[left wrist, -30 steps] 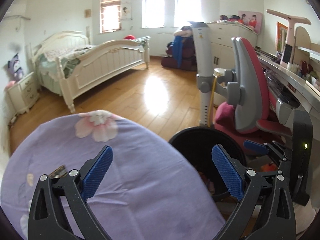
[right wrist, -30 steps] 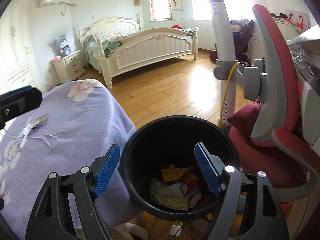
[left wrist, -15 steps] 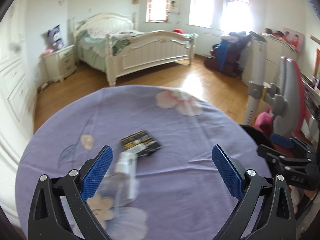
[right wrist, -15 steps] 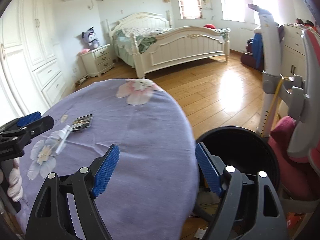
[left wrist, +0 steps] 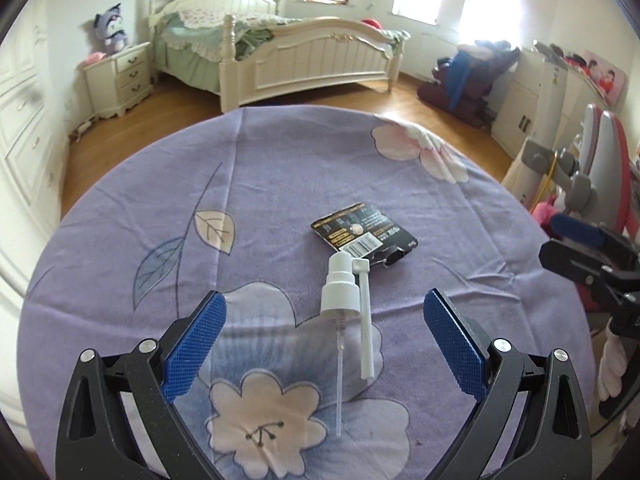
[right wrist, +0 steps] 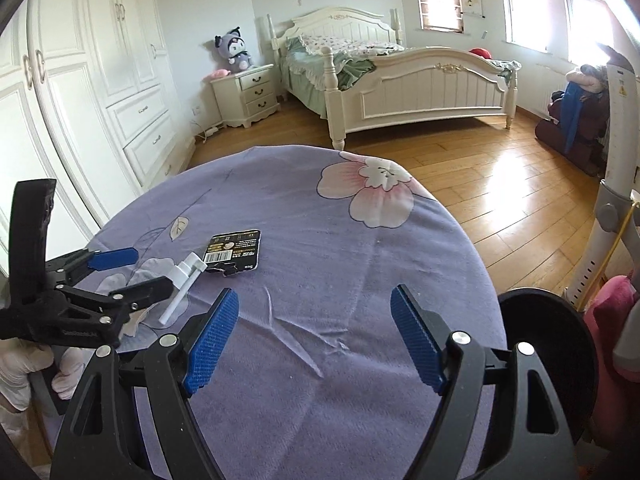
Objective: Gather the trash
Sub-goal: 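Grasp the black card packet with the right gripper while the left grasps the white spray pump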
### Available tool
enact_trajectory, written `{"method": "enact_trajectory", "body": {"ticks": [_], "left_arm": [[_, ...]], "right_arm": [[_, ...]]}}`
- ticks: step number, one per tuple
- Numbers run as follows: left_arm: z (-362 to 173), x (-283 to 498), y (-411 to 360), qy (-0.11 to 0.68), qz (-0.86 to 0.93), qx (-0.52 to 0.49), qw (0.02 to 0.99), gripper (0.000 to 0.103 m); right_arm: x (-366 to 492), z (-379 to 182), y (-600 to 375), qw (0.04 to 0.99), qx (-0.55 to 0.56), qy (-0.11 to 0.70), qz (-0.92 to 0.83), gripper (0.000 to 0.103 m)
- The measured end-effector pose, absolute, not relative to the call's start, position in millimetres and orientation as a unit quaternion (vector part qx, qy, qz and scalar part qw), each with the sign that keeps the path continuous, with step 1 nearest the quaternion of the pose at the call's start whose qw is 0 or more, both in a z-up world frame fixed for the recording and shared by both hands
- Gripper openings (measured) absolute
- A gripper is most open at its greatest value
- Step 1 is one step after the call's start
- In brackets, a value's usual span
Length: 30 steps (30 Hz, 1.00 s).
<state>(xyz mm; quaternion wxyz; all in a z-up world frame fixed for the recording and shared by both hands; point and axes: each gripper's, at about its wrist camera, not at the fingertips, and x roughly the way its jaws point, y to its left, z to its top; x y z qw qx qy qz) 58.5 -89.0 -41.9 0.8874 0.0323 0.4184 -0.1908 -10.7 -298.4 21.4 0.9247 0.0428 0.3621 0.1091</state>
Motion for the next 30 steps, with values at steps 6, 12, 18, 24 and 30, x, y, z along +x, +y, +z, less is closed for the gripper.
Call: {"method": "enact_trajectory", "body": {"ticks": [6, 12, 18, 24, 30], "left_arm": [[-58.2, 76.6, -93.9, 0.433, -0.181, 0.061, 0.881, 0.048], [-54.4, 81.3, -66.4, 0.427, -0.168, 0.009, 0.888, 0.025], [-44.9, 79.4, -38.1, 0.415, -0.150, -0.023, 0.897, 0.025], [-39.8, 74.4, -21.1, 0.405, -0.147, -0.041, 0.901, 0.025], [-32.7, 68.8, -18.4, 0.398, -0.149, -0.043, 0.904, 0.025]], "right_arm": [[7.4, 20.3, -279.5, 0.917, 0.030, 0.375, 0.130, 0.078], [29.3, 18.0, -250.2, 0.905, 0.004, 0.394, 0.161, 0.078], [60.4, 5.3, -212.1, 0.883, -0.017, 0.429, 0.190, 0.078], [77.9, -11.9, -191.0, 0.872, -0.037, 0.454, 0.179, 0.069], [70.8, -10.3, -193.2, 0.876, -0.035, 0.448, 0.175, 0.059]]}}
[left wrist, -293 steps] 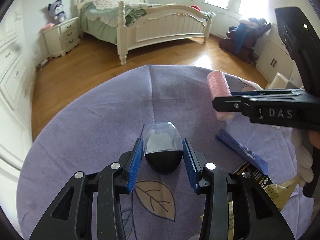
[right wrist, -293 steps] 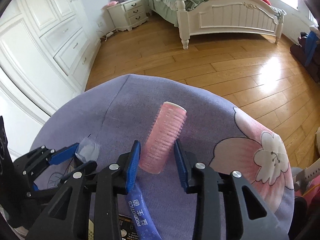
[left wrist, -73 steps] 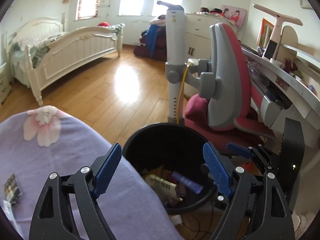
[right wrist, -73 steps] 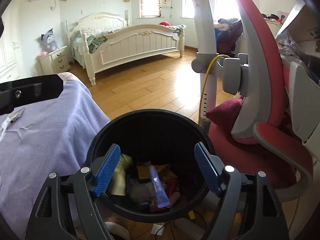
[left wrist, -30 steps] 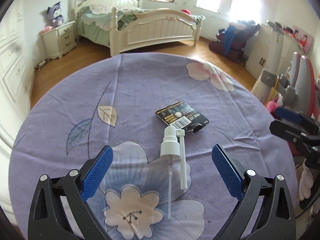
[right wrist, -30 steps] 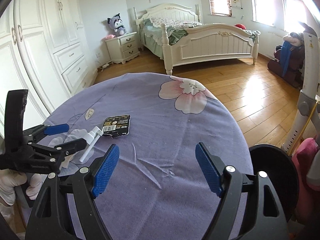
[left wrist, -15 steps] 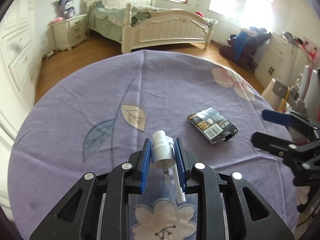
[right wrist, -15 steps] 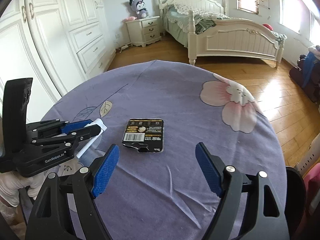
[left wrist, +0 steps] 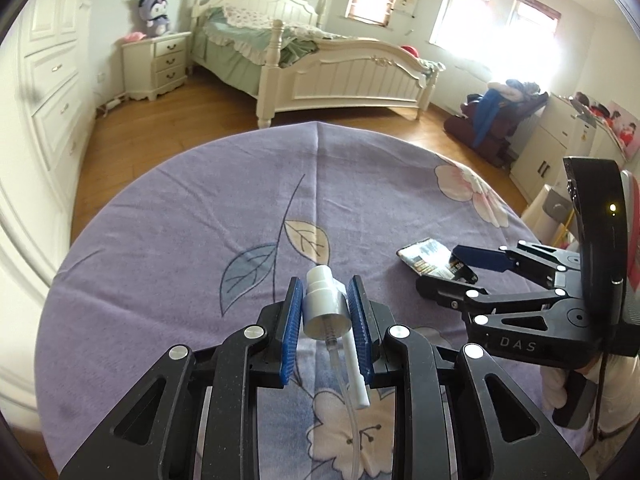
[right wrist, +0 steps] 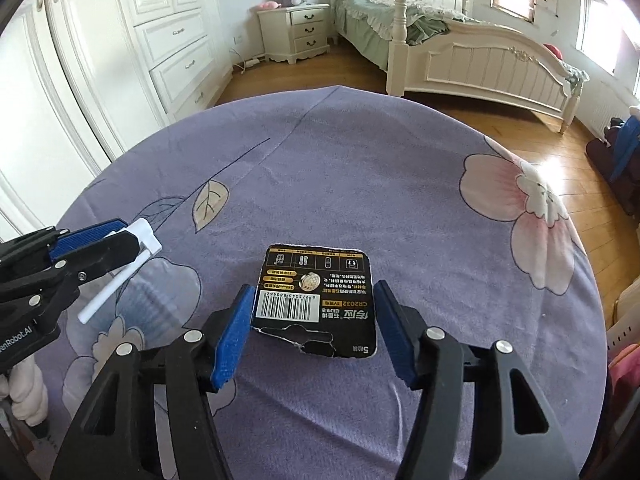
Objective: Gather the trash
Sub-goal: 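Grasp the black card packet with the right gripper while the left grasps the white spray pump, then carry the black packet and spray pump over the bin and open both grippers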
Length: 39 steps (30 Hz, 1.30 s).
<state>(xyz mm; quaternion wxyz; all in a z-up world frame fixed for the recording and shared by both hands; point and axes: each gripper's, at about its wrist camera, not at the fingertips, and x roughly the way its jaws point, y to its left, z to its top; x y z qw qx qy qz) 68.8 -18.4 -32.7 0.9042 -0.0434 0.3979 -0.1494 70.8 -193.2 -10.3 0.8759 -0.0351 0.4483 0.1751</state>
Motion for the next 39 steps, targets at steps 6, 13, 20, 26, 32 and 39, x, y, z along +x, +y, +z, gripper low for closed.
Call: {"method": "enact_trajectory", "body": {"ticks": [6, 13, 20, 26, 32, 39], "left_arm": [[-11.6, 54.9, -31.0, 0.378, -0.165, -0.032, 0.911, 0.024], [18.2, 36.0, -72.6, 0.345, -0.203, -0.011, 0.916, 0.024], [36.0, 24.5, -124.8, 0.325, -0.267, -0.020, 0.907, 0.024], [40.1, 18.2, -179.6, 0.319, -0.327, -0.017, 0.889, 0.024], [35.4, 14.6, -231.0, 0.326, -0.368, -0.005, 0.871, 0.024], [24.9, 3.6, -295.4, 0.332, -0.406, 0.027, 0.851, 0.024]], "right_arm": [[38.6, 13.1, -219.1, 0.900, 0.003, 0.395, 0.183, 0.059], [-12.7, 47.4, -266.9, 0.934, 0.025, 0.324, 0.150, 0.059], [-46.7, 54.9, -324.1, 0.949, 0.053, 0.296, 0.090, 0.059], [-70.7, 47.1, -370.0, 0.957, 0.066, 0.282, 0.032, 0.059], [-88.5, 33.5, -410.0, 0.957, 0.074, 0.279, -0.017, 0.059], [-100.6, 18.4, -445.8, 0.955, 0.070, 0.280, -0.064, 0.059]]}}
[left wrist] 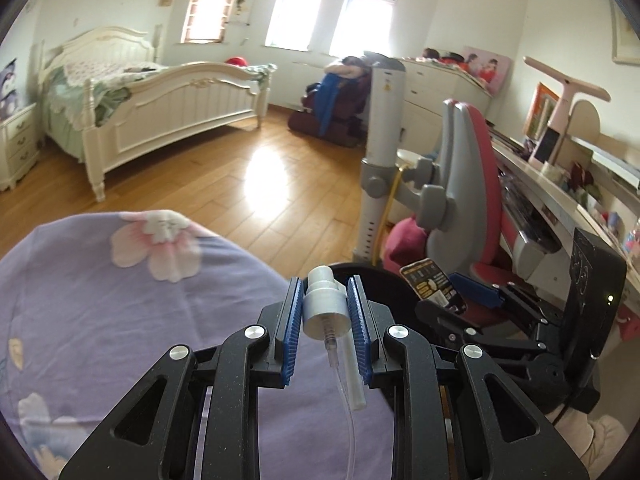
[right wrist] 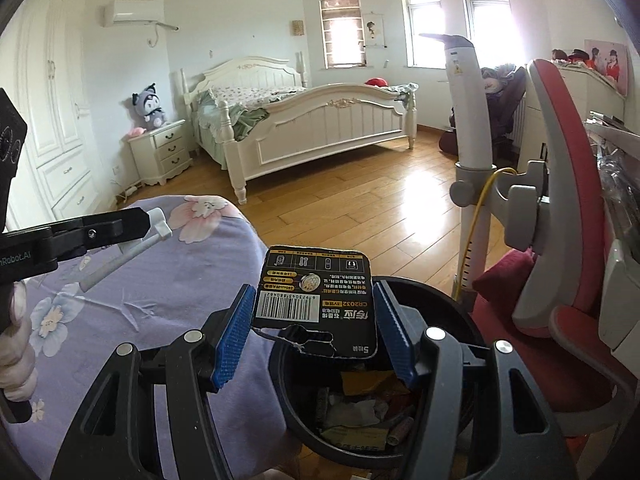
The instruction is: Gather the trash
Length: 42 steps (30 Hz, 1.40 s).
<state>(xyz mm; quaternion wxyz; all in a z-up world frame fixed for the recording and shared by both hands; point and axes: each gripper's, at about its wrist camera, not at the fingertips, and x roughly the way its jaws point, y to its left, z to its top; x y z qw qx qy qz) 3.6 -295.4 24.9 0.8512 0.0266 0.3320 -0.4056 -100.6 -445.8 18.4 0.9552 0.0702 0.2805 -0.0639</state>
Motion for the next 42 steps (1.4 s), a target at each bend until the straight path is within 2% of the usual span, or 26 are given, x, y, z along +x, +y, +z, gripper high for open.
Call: {"method": "enact_trajectory", "body": {"ticks": [12, 27, 28, 29, 30, 31, 32, 33, 37, 42], "left_arm": [[-5.5, -2.6, -376.4, 0.355, -0.443, 0.053, 0.822, 0.024], [-28.3, 3.1, -412.3, 0.372, -0.456, 0.057, 0.806, 0.025], [-26.7, 2.2, -412.5, 0.369, -0.454, 0.060, 0.809, 0.028], [-23.6, 0.8, -412.2, 0.366, -0.454, 0.062, 0.810, 0.041], [-19.3, -1.3, -410.3, 0.359, -0.457, 0.063, 0.812, 0.057], [-14.7, -3.8, -407.4, 0.350, -0.456, 0.064, 0.816, 0.065], [-9.5, -6.0, -403.8, 0.340, -0.453, 0.064, 0.822, 0.077], [-4.0, -8.2, -398.3, 0.330, -0.451, 0.064, 0.827, 0.082], [14.0, -13.2, -376.3, 0.310, -0.433, 0.067, 0.844, 0.097], [31.5, -10.3, -320.3, 0.303, -0.378, 0.058, 0.873, 0.098]], "right_arm": [[-113.7, -15.0, -482.3, 0.944, 0.039, 0.303, -0.127, 0.059], [-113.5, -39.5, -500.1, 0.925, 0.019, 0.349, -0.148, 0.061], [-113.2, -41.1, -498.8, 0.923, 0.013, 0.353, -0.150, 0.062], [-113.8, -41.6, -496.9, 0.922, 0.007, 0.356, -0.151, 0.065], [-114.4, -41.1, -495.2, 0.922, 0.002, 0.356, -0.153, 0.074], [-116.4, -40.0, -491.9, 0.922, -0.002, 0.354, -0.156, 0.079], [-118.1, -39.1, -489.6, 0.923, -0.004, 0.350, -0.157, 0.080], [-118.6, -38.8, -489.3, 0.924, -0.002, 0.350, -0.154, 0.080], [-119.5, -28.7, -477.3, 0.929, 0.011, 0.345, -0.138, 0.080], [-112.2, -7.4, -450.3, 0.939, 0.017, 0.329, -0.096, 0.080]]}}
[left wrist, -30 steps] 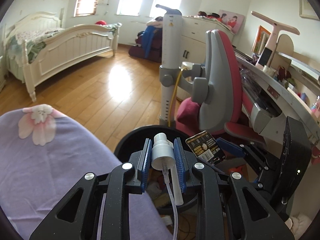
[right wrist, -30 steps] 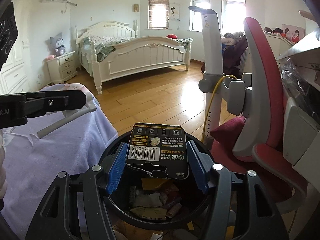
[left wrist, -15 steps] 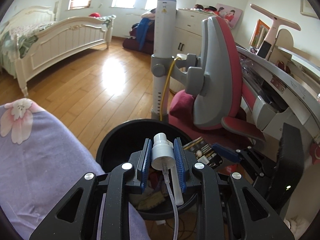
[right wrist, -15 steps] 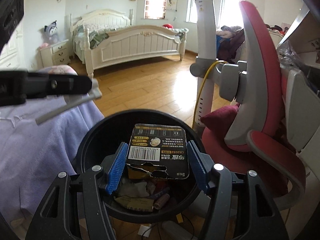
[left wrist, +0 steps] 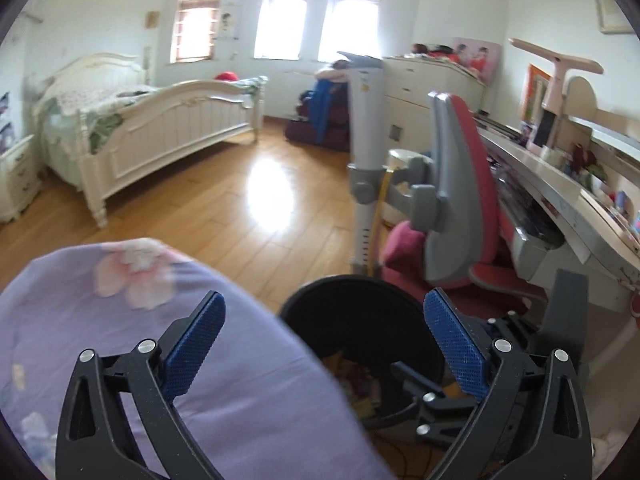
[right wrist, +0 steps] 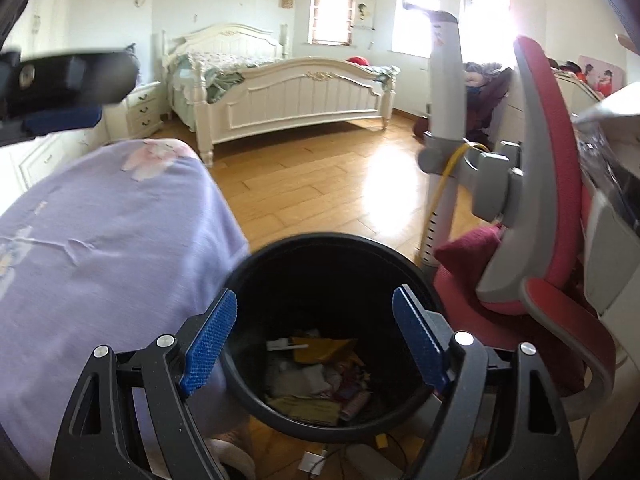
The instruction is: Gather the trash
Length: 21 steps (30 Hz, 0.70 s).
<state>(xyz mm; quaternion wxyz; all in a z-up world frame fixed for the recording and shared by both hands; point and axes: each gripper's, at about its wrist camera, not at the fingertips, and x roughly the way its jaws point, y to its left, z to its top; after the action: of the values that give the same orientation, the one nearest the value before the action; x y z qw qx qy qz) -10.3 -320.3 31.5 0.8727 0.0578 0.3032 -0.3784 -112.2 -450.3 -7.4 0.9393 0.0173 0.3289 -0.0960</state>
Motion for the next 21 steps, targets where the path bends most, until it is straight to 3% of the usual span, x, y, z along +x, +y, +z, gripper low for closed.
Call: {"method": "enact_trajectory", "body": {"ticks": [4, 6, 10, 21], "left_arm": [[38.3, -1.5, -251.1, 0.298, -0.285, 0.057, 0.909, 0.098], [40.5, 3.1, -205.4, 0.291, -0.222, 0.045, 0.930, 0.098], [36.6, 8.1, -133.9, 0.286, -0.119, 0.039, 0.950, 0.098], [4.4, 4.6, -31.4, 0.281, -0.020, -0.008, 0.959, 0.098]], "right_arm": [[-96.2, 11.6, -415.1, 0.946, 0.002, 0.322, -0.042, 0.081], [-87.8, 23.9, -391.4, 0.950, -0.001, 0.313, -0.006, 0.092], [-70.9, 45.3, -343.7, 0.952, 0.018, 0.298, 0.063, 0.097], [-44.1, 52.6, -244.6, 0.972, 0.033, 0.218, 0.079, 0.097]]}}
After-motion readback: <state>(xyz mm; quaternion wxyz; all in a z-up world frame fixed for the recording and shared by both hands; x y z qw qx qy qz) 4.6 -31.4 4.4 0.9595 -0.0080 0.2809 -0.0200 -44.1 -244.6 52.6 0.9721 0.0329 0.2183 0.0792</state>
